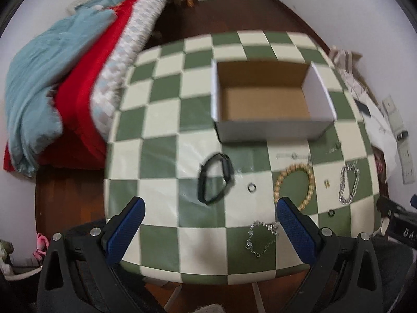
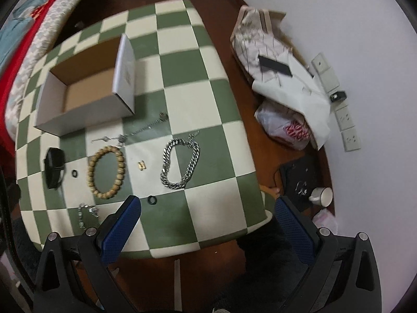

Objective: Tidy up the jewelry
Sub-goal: 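Grasp the silver charm bracelet with the left gripper while the right gripper grasps the silver curb chain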

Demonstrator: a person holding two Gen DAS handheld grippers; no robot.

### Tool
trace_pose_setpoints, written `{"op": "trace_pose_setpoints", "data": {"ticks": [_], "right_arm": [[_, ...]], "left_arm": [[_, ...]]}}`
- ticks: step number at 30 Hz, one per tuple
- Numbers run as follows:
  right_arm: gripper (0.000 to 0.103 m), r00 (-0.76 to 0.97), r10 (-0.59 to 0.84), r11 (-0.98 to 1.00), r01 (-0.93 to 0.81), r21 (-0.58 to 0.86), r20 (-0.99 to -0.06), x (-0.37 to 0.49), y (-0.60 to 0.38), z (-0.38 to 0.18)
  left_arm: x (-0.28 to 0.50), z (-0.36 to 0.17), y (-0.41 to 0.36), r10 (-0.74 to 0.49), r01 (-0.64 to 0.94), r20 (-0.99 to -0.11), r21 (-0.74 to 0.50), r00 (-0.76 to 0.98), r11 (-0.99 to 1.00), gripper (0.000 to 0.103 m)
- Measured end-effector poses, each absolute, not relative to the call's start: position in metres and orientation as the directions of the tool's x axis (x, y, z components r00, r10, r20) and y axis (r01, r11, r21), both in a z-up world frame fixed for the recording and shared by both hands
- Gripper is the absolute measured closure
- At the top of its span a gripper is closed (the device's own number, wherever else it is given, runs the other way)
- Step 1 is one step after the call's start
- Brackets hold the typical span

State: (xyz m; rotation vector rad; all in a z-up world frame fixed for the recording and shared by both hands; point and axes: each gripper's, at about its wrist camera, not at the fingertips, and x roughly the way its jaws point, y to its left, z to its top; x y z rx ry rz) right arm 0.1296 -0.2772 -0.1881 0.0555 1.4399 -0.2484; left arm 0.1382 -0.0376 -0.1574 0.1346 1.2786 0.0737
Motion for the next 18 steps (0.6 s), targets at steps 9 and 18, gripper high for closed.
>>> {"op": "trace_pose_setpoints", "data": {"ticks": [9,18], "right_arm": [[0.000,0.024,-0.113,0.971,0.213,-0.105,-0.993,0.121,-0.288,-0.237],[0.008,0.010,-0.059,0.969,0.242,-0.055,-0.998,0.110,-0.297,-0.255]], "left_arm": [[0.112,-0.230,-0.046,0.076,0.079,-0.991,0.085,0.108,0.993,0.003],[0.104,-0.248,-0.067,0.053,0.132,-0.993,0.067,0.110,0.989,0.022]]}}
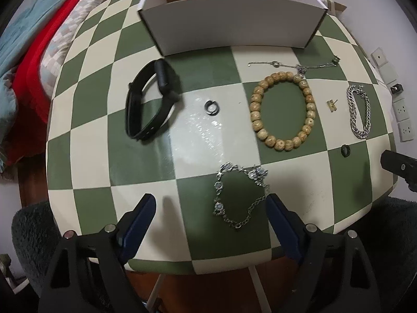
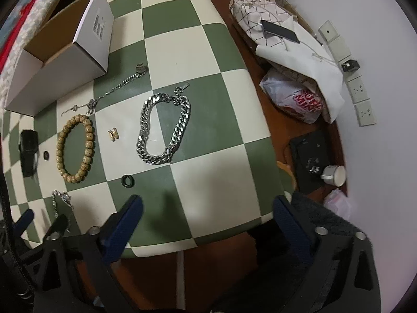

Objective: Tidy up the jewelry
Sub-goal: 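Grasp the silver charm bracelet with the left gripper while the right gripper grasps the silver curb chain, then carry both bracelets over the white box and open both grippers to drop them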

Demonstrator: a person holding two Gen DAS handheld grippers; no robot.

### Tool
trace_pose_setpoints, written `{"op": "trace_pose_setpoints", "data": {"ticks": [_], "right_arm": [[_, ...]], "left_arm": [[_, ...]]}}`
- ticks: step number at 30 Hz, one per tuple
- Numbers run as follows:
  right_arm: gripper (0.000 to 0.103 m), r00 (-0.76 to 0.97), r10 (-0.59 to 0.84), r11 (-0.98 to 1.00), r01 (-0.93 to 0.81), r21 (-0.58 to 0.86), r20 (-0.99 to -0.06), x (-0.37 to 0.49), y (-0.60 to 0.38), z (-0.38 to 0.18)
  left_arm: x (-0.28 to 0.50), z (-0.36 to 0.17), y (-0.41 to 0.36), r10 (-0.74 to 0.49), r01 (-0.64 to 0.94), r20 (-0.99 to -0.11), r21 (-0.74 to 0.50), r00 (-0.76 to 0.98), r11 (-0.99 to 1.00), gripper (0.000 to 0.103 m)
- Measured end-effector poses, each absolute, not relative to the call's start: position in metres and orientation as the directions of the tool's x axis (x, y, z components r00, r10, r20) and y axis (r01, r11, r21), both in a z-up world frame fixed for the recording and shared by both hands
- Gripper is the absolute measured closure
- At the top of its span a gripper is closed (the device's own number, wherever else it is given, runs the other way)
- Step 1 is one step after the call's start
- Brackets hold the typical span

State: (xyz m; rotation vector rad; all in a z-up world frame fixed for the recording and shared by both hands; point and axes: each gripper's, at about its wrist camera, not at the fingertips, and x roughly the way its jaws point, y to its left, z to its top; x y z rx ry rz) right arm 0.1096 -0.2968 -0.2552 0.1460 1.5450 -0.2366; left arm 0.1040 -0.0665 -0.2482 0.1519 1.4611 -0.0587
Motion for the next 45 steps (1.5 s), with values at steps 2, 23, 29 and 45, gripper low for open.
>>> {"op": "trace_pose_setpoints", "data": {"ticks": [2,23,29,45], "right_arm": [[0.014,0.015,-0.055,0.967,0.250,-0.049,-0.998,0.108,-0.298,-0.256],[0.024,0.038,-0.045,0.958,0.284,-0.033,-0.998,0.118,-0.308,-0.266],[0.037,0.088,0.004,0.947,0.320,0.032,-0.996,0.122,-0.316,-0.268],[0.095,0.196,-0.057,0.970,0.243,-0.008,-0.979,0.145,-0.285,-0.275]], "left_arm": [[0.103,-0.250,-0.069,0.040,0.142,-0.993,0.056,0.110,0.988,0.027],[0.112,-0.258,-0.079,0.001,0.150,-0.986,0.027,0.168,0.988,0.100],[0.119,-0.238,-0.063,0.010,0.120,-0.976,0.037,0.217,0.992,0.100],[0.128,-0.212,-0.026,0.051,0.059,-0.964,0.068,0.263,0.996,0.100]]}}
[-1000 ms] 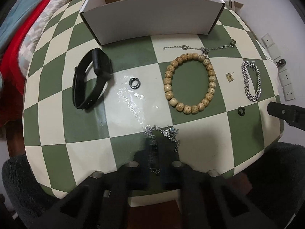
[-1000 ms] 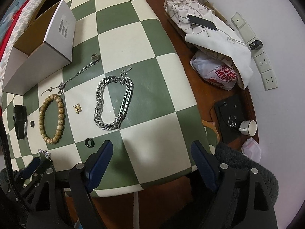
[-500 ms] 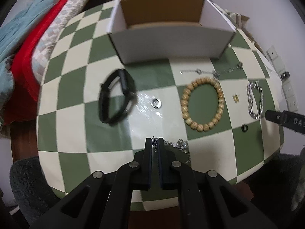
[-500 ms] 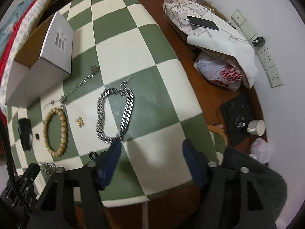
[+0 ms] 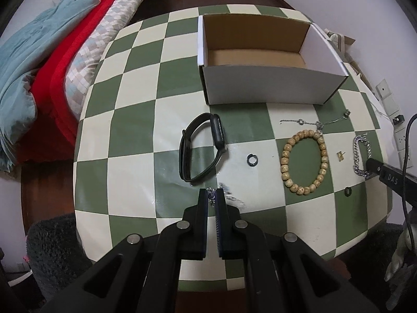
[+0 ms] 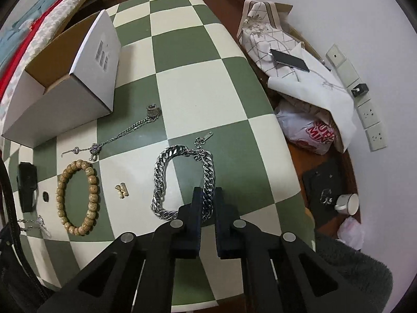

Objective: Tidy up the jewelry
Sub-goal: 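Carry both bracelets over the white box and open both grippers to drop them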

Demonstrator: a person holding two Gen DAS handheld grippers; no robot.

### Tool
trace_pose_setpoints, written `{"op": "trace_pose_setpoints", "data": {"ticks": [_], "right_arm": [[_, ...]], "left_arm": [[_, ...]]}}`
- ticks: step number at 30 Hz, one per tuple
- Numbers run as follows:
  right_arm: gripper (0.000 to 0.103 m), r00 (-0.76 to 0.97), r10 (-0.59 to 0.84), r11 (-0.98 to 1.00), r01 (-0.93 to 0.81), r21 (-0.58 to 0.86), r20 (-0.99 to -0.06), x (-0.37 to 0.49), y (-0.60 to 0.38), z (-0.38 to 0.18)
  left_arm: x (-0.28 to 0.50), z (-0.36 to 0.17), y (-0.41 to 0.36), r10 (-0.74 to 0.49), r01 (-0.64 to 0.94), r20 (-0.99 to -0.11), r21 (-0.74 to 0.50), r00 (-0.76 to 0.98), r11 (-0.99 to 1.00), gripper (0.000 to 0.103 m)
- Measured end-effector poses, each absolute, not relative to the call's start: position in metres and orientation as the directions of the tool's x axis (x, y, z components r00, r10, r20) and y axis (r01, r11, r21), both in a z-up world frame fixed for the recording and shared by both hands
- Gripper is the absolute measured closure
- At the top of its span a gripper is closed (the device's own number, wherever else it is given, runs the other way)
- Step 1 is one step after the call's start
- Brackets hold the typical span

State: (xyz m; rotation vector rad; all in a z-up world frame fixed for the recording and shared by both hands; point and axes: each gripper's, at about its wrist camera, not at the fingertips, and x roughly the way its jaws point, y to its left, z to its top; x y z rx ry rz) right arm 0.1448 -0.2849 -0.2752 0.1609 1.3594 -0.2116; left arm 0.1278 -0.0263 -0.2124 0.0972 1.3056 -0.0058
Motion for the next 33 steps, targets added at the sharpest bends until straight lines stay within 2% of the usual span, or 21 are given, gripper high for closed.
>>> {"op": "trace_pose_setpoints", "data": {"ticks": [6,13,20,33], "right_arm": [[0.095,0.282,-0.031,0.968,0.249,0.042,-0.959,0.127,-0.290,-0.238],[0.095,0.378,-0.057,0.981,0.191,0.018,-0.924,0.118,-0.275,-0.189],[0.095,0.443,-0.024,0.991,0.130,0.037,-0.896,0.119,-0.246,-0.149],[0.095,0.581,0.059,0.996,0.023,0.089,-0.812,0.174,-0.210,-0.071]], "left_arm": [[0.123,-0.189,-0.039,0.025,0.093,-0.952,0.056,0.307,0.994,0.100],[0.127,-0.158,-0.053,0.002,0.110,-0.928,0.047,0.371,0.993,0.100],[0.135,-0.128,-0.062,-0.024,0.106,-0.902,0.024,0.432,0.994,0.100],[0.209,-0.062,-0.047,-0.105,0.069,-0.845,-0.081,0.524,0.994,0.100]]}}
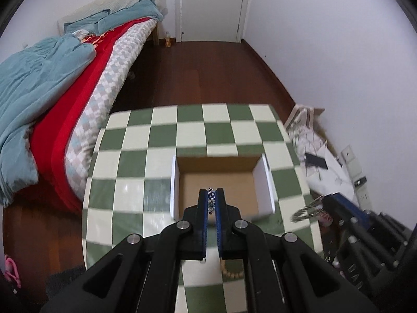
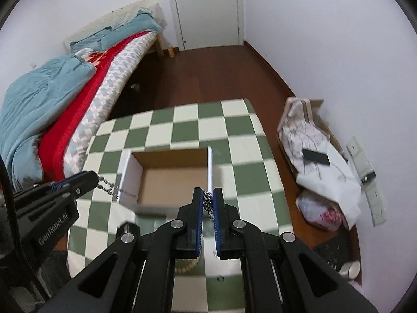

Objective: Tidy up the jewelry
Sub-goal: 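Carry both bracelets over the white box and open both grippers to drop them, then withdraw both open grippers from the box back toward the remaining jewelry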

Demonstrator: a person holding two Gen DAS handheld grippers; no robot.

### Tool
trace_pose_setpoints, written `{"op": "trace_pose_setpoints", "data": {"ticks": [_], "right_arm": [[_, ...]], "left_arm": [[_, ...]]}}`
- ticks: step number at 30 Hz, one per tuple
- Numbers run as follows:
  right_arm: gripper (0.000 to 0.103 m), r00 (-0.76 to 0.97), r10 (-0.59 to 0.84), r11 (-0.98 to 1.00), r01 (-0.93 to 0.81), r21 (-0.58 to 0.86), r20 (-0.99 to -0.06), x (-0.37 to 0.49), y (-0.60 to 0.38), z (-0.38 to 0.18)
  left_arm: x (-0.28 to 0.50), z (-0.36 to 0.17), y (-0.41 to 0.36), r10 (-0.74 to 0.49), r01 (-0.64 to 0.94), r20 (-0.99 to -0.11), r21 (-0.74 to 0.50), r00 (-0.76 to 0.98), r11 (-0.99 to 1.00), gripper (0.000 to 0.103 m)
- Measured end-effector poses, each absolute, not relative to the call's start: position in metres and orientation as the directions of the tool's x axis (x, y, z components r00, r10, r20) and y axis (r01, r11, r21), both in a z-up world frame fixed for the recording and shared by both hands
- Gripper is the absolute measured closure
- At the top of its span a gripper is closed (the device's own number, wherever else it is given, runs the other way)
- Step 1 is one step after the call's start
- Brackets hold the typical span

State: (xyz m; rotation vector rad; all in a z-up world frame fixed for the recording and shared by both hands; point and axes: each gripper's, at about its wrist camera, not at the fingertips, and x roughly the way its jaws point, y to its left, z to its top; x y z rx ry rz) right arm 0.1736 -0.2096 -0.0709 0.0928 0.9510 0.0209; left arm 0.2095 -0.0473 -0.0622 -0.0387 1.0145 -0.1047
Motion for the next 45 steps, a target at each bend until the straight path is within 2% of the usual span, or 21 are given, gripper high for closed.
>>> {"op": "trace_pose_setpoints", "data": {"ticks": [6,15,21,25,26,27,28,29,30,31,36,37,38,45], "right_arm": [[0.095,0.561,0.088,0.995,-0.007,0.102,-0.823,0.225,-0.195,-0.079],[0.095,0.443,0.134,0.990,-0.018,0.141,-0.886,0.294,-0.191,-0.136],[0.095,0.373,0.165,0.986,-0.037,0.163,-0.913,0.318,-0.191,-0.163],[0.094,0.293,0.139,0.990,-0.050,0.130,-0.946,0.327,-0.187,-0.183],[0.093,0.273,0.138,0.990,-0.042,0.131,-0.952,0.327,-0.187,-0.186],[0.088,0.261,0.118,0.993,-0.046,0.110,-0.958,0.326,-0.186,-0.189],[0.068,0.250,0.094,0.995,-0.049,0.084,-0.964,0.324,-0.185,-0.191],[0.037,0.249,0.088,0.996,-0.052,0.078,-0.965,0.321,-0.184,-0.191],[0.022,0.245,0.070,0.997,-0.053,0.058,-0.967,0.319,-0.183,-0.191],[0.012,0.241,0.045,0.998,-0.052,0.034,-0.970,0.315,-0.182,-0.191],[0.012,0.233,-0.017,0.999,-0.035,-0.026,-0.972,0.302,-0.180,-0.192],[0.008,0.230,-0.033,0.999,-0.029,-0.041,-0.973,0.300,-0.180,-0.194],[0.005,0.231,-0.033,0.999,-0.026,-0.040,-0.972,0.299,-0.180,-0.194],[0.005,0.250,-0.003,1.000,-0.006,-0.004,-0.968,0.281,-0.181,-0.191]], "left_arm": [[0.254,-0.072,-0.036,-0.100,0.049,-0.857,-0.088,0.505,0.995,0.100],[0.309,-0.134,-0.022,-0.159,-0.004,-0.919,-0.172,0.359,0.985,0.100],[0.325,-0.152,-0.019,-0.211,-0.017,-0.929,-0.226,0.304,0.974,0.100],[0.331,-0.158,-0.020,-0.171,-0.018,-0.948,-0.183,0.268,0.983,0.095],[0.331,-0.158,-0.022,-0.131,-0.008,-0.953,-0.138,0.274,0.990,0.093],[0.331,-0.157,-0.023,-0.088,0.000,-0.954,-0.092,0.288,0.996,0.083],[0.328,-0.154,-0.024,-0.043,0.003,-0.950,-0.044,0.311,0.999,0.063],[0.327,-0.154,-0.022,-0.022,-0.002,-0.946,-0.024,0.323,1.000,0.047],[0.325,-0.153,-0.019,0.000,-0.011,-0.943,-0.004,0.333,1.000,0.013],[0.322,-0.151,-0.016,0.029,-0.026,-0.937,0.021,0.347,0.999,0.001],[0.310,-0.153,-0.003,0.085,-0.053,-0.927,0.071,0.366,0.996,0.001],[0.306,-0.153,-0.001,0.091,-0.056,-0.924,0.076,0.372,0.996,0.000],[0.302,-0.155,0.000,0.096,-0.055,-0.923,0.081,0.374,0.995,0.000],[0.279,-0.154,0.005,0.109,-0.061,-0.915,0.093,0.389,0.994,0.000]]}}
